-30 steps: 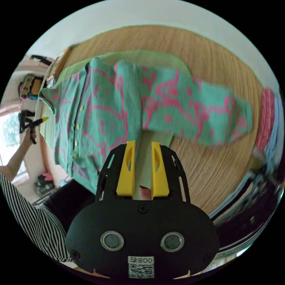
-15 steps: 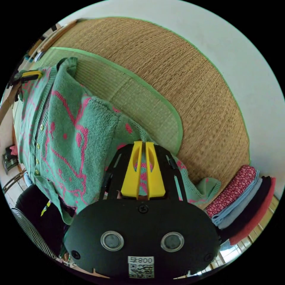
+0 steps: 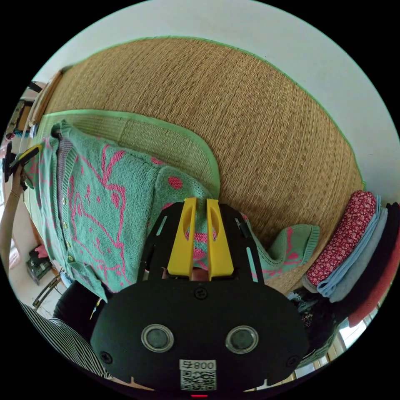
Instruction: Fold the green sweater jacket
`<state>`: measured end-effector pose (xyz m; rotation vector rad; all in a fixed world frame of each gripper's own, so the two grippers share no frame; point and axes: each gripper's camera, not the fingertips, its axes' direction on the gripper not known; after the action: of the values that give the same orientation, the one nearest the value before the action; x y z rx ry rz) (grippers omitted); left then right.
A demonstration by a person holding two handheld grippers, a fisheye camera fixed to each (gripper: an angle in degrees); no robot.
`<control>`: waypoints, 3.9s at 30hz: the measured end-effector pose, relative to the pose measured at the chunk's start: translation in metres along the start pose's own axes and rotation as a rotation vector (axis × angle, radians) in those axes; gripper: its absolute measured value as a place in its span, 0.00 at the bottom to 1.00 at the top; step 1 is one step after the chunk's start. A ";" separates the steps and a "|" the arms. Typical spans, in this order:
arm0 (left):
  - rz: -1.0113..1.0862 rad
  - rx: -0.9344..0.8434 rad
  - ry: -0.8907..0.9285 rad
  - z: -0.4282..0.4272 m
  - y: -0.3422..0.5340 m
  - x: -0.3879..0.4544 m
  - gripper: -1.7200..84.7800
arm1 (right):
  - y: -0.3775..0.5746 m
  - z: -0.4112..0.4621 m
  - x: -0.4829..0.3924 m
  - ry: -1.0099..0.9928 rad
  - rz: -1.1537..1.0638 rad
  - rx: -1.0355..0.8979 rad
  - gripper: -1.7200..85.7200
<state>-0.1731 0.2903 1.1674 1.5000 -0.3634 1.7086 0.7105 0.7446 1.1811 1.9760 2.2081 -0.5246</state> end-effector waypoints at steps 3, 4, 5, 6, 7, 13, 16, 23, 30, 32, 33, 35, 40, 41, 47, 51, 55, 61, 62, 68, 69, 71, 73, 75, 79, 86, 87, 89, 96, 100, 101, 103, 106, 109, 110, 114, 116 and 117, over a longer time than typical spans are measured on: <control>0.001 0.076 0.073 -0.001 0.014 -0.002 0.10 | 0.002 -0.013 -0.002 -0.002 -0.002 0.041 0.08; -0.004 0.095 0.126 0.000 0.020 -0.003 0.10 | 0.002 -0.016 -0.002 -0.012 0.005 0.050 0.08; -0.004 0.101 0.160 0.001 0.024 -0.003 0.10 | 0.004 -0.023 0.000 -0.035 0.020 0.079 0.08; -0.007 0.105 0.230 0.005 0.033 -0.002 0.10 | 0.006 -0.029 0.000 -0.066 0.034 0.111 0.07; 0.012 0.090 0.292 0.012 0.043 0.002 0.10 | 0.008 -0.033 -0.001 -0.087 0.042 0.129 0.07; 0.036 -0.146 0.460 0.070 0.128 0.035 0.10 | 0.038 -0.033 -0.083 -0.307 -0.178 0.142 0.08; -0.016 -0.275 0.465 0.097 0.174 0.045 0.11 | 0.053 -0.006 -0.144 -0.435 -0.336 0.018 0.09; 0.028 -0.381 0.382 0.137 0.228 0.072 0.11 | -0.003 -0.008 -0.202 -0.522 -0.369 0.120 0.10; 0.067 -0.324 0.270 0.174 0.249 0.077 0.11 | -0.087 -0.009 -0.243 -0.475 -0.375 0.139 0.11; 0.080 -0.317 0.274 0.180 0.253 0.077 0.12 | -0.097 -0.002 -0.253 -0.456 -0.372 0.105 0.11; 0.085 -0.313 0.274 0.184 0.255 0.076 0.12 | -0.099 -0.002 -0.255 -0.444 -0.358 0.118 0.11; 0.089 -0.301 0.264 0.189 0.258 0.076 0.13 | -0.101 -0.001 -0.258 -0.444 -0.347 0.116 0.11; 0.071 -0.279 0.243 0.209 0.269 0.067 0.12 | -0.107 0.000 -0.261 -0.477 -0.326 0.105 0.10; 0.064 -0.278 0.246 0.211 0.270 0.065 0.12 | -0.109 0.000 -0.263 -0.468 -0.326 0.101 0.10; 0.023 -0.285 0.279 0.233 0.279 0.046 0.10 | -0.114 0.004 -0.272 -0.471 -0.321 0.091 0.10; 0.065 -0.294 0.209 0.248 0.282 0.043 0.06 | -0.114 0.006 -0.276 -0.470 -0.307 0.098 0.10; 0.032 -0.284 0.239 0.259 0.289 0.030 0.05 | -0.111 0.007 -0.283 -0.433 -0.315 0.105 0.09; 0.049 -0.278 0.239 0.272 0.295 0.018 0.04 | -0.109 0.019 -0.293 -0.425 -0.302 0.103 0.09; 0.050 -0.278 0.238 0.273 0.295 0.017 0.04 | -0.108 0.021 -0.294 -0.419 -0.297 0.111 0.08; 0.046 -0.288 0.240 0.283 0.298 0.001 0.04 | -0.107 0.029 -0.297 -0.424 -0.290 0.108 0.04; 0.045 -0.291 0.250 0.285 0.299 -0.003 0.03 | -0.107 0.029 -0.296 -0.445 -0.294 0.103 0.03; 0.037 -0.295 0.274 0.285 0.299 -0.010 0.03 | -0.107 0.030 -0.294 -0.474 -0.298 0.101 0.03; 0.032 -0.288 0.300 0.280 0.300 -0.019 0.03 | -0.106 0.029 -0.292 -0.500 -0.305 0.109 0.03; 0.031 -0.271 0.324 0.274 0.301 -0.025 0.03 | -0.104 0.025 -0.289 -0.536 -0.324 0.122 0.02; 0.027 -0.237 0.403 0.259 0.300 -0.039 0.03 | -0.101 0.014 -0.282 -0.555 -0.353 0.156 0.02; 0.081 -0.239 0.434 0.275 0.287 -0.039 0.03 | -0.103 0.022 -0.263 -0.456 -0.361 0.173 0.02; 0.071 -0.266 0.439 0.287 0.284 -0.040 0.03 | -0.106 0.032 -0.262 -0.429 -0.357 0.155 0.02; 0.058 -0.299 0.441 0.303 0.282 -0.041 0.04 | -0.111 0.051 -0.264 -0.394 -0.356 0.103 0.03; 0.019 -0.313 0.485 0.305 0.278 -0.065 0.09 | -0.098 0.081 -0.243 -0.420 -0.316 0.110 0.08; -0.004 -0.315 0.498 0.289 0.281 -0.078 0.10 | -0.057 0.088 -0.221 -0.434 -0.329 0.086 0.10; -0.007 -0.317 0.511 0.288 0.282 -0.079 0.10 | -0.036 0.095 -0.217 -0.430 -0.348 0.048 0.10; -0.027 -0.332 0.574 0.285 0.283 -0.084 0.10 | -0.002 0.112 -0.212 -0.433 -0.361 -0.043 0.11; -0.035 -0.345 0.620 0.286 0.280 -0.087 0.10 | 0.047 0.149 -0.206 -0.482 -0.345 -0.213 0.11; -0.020 -0.370 0.645 0.290 0.273 -0.088 0.10 | 0.071 0.175 -0.196 -0.517 -0.284 -0.260 0.11; -0.015 -0.373 0.644 0.290 0.272 -0.088 0.10 | 0.074 0.180 -0.191 -0.558 -0.250 -0.243 0.12; -0.007 -0.393 0.644 0.291 0.266 -0.093 0.10 | 0.080 0.192 -0.185 -0.577 -0.241 -0.237 0.11; -0.015 -0.396 0.650 0.289 0.265 -0.097 0.10 | 0.087 0.197 -0.184 -0.579 -0.250 -0.247 0.10; -0.014 -0.398 0.649 0.288 0.263 -0.098 0.10 | 0.092 0.200 -0.184 -0.570 -0.248 -0.240 0.10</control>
<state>-0.1689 -0.1081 1.2249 0.6165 -0.3144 1.8676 0.7988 0.5116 1.0389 1.2429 2.0299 -0.7066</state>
